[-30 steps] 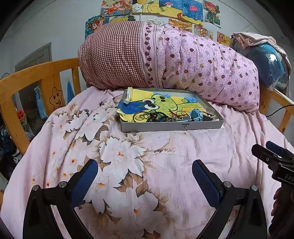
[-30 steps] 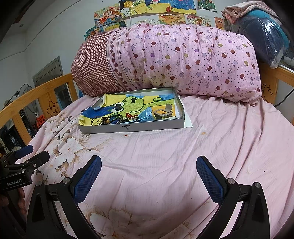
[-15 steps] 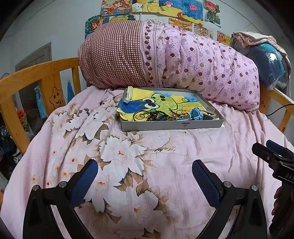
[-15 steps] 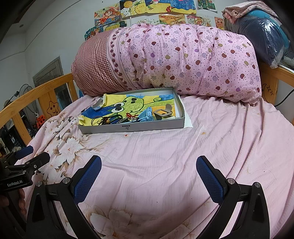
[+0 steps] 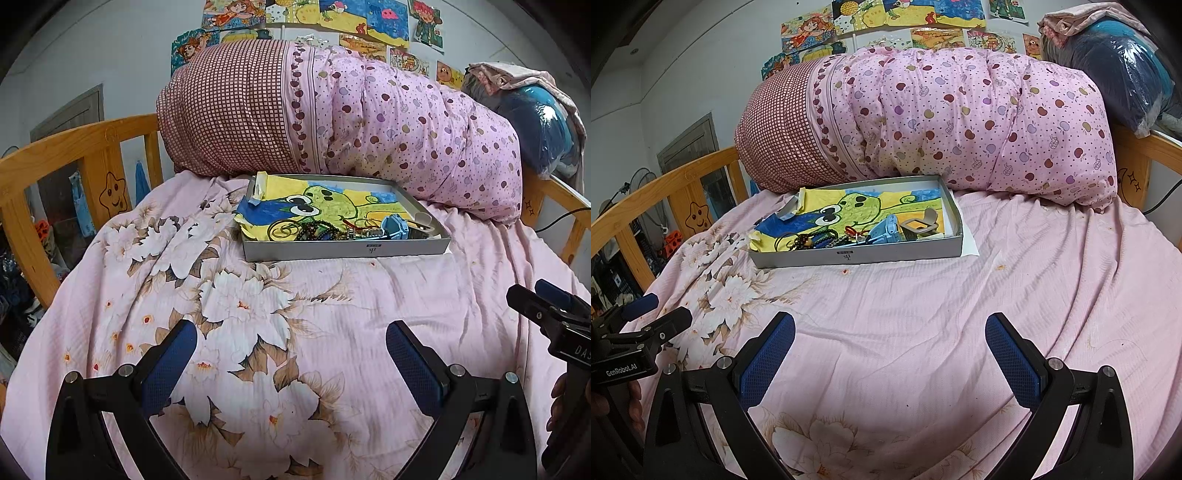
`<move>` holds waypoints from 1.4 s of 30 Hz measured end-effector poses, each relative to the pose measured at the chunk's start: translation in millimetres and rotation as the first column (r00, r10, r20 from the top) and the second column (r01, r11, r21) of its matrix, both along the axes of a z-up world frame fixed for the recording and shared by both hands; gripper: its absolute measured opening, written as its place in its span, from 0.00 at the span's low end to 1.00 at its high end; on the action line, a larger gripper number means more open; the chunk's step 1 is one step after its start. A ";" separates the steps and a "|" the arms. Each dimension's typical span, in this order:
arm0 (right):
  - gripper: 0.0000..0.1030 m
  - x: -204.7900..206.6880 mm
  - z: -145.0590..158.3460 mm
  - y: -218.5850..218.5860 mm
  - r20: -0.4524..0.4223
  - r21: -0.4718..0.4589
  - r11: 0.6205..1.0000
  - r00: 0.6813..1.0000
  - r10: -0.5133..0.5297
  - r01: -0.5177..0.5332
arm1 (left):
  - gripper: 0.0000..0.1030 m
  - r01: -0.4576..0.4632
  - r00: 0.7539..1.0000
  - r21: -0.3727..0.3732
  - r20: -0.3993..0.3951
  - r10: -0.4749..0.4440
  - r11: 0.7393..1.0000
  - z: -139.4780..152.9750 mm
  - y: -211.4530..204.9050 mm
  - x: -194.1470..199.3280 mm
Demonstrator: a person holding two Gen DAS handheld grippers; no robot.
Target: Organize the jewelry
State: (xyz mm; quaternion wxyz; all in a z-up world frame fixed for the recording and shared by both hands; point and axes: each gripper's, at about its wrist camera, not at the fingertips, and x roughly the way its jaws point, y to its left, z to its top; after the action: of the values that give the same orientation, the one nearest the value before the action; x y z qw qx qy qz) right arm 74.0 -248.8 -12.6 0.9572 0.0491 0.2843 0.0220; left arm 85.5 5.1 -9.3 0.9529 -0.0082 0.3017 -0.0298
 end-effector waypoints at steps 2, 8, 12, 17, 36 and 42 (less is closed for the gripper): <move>0.98 0.1 0.0 0.0 0.000 0.000 1.000 1.000 0.000 0.000 | 1.00 0.000 1.000 0.001 0.000 0.000 1.000 0.4 -0.1 0.5; 0.98 0.1 0.0 -0.1 0.000 -0.001 1.000 1.000 0.000 0.000 | 1.00 0.001 1.000 0.001 -0.001 -0.001 1.000 -0.2 0.3 -0.5; 0.98 0.2 -0.1 -0.1 -0.001 0.000 1.000 1.000 0.000 0.000 | 1.00 0.001 1.000 0.001 -0.002 -0.001 1.000 -0.6 0.4 -1.1; 0.98 -0.1 -0.7 0.6 -0.001 0.000 1.000 1.000 0.001 -0.001 | 1.00 0.001 1.000 0.000 -0.003 -0.001 1.000 0.4 0.5 -0.2; 0.98 -0.7 -1.0 2.0 -0.004 -0.001 1.000 1.000 0.000 0.000 | 1.00 -0.067 0.998 -0.013 -0.024 0.066 0.998 -2.7 6.8 -9.9; 0.98 -1.1 -1.8 2.8 -0.004 -0.001 1.000 1.000 0.001 -0.001 | 1.00 -0.072 0.997 -0.011 -0.039 0.072 0.997 0.3 8.7 -0.5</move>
State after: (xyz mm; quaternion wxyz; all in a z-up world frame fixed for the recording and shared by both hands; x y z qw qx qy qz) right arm 72.9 -245.9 -14.4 0.9567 0.0486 0.2863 0.0222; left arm 85.1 13.8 -9.1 0.9473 -0.0256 0.3194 0.0029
